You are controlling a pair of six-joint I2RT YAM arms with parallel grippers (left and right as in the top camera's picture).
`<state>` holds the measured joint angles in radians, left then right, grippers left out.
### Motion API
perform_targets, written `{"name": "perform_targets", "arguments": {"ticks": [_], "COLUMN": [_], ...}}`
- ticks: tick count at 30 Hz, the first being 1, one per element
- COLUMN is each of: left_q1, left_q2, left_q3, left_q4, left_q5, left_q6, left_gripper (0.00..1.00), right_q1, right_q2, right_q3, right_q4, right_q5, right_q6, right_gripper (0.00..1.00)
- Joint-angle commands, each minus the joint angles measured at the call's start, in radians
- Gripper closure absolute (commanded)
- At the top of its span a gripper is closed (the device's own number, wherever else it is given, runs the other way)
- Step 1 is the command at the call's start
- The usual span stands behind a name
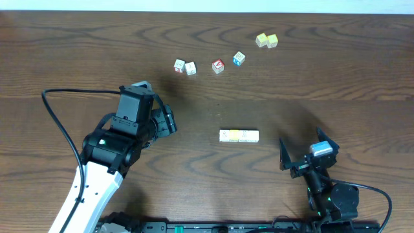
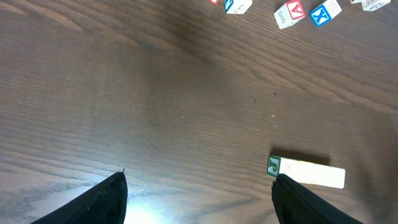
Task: Lift 4 blocks
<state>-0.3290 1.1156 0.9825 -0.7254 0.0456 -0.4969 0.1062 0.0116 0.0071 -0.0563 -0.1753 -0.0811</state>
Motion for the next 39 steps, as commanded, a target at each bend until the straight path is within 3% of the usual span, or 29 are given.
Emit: {"name": "perform_targets", "arguments": {"ticks": [1,22,30,35,39], "left_q1": [0.004,0.004,0.008,0.008,0.047], "left_q2": [0.003,0.003,0.005,-0.053,-0.169], "left_q3": [0.023,0.023,0.019,-0.048,-0.177], "left_q4": [0.000,0.000,-0.067,-0.054,0.056], "left_q5": [-0.013,-0.013,-0.013,-0.011,0.107], "left_q6": [0.006,0.006,0.007,0.117,0.343], "left_gripper": [0.25,0.25,0.25,0.25,0.25], "right_q1": [0.006,0.006,0.006,0.006,0.006], "right_q2": [-0.006,-0.006,-0.006,-0.005,-0.005], "right_q3": [-0.002,-0.002,-0.002,-0.002,-0.002], "right_q4": [-0.005,-0.005,-0.005,-0.005,-0.005], "right_q5": [0.006,0.006,0.006,0.006,0.006], "right_q6": [-0.018,-0.018,-0.018,-0.018,-0.018], "right_gripper": [0.01,0.01,0.01,0.01,0.01]}}
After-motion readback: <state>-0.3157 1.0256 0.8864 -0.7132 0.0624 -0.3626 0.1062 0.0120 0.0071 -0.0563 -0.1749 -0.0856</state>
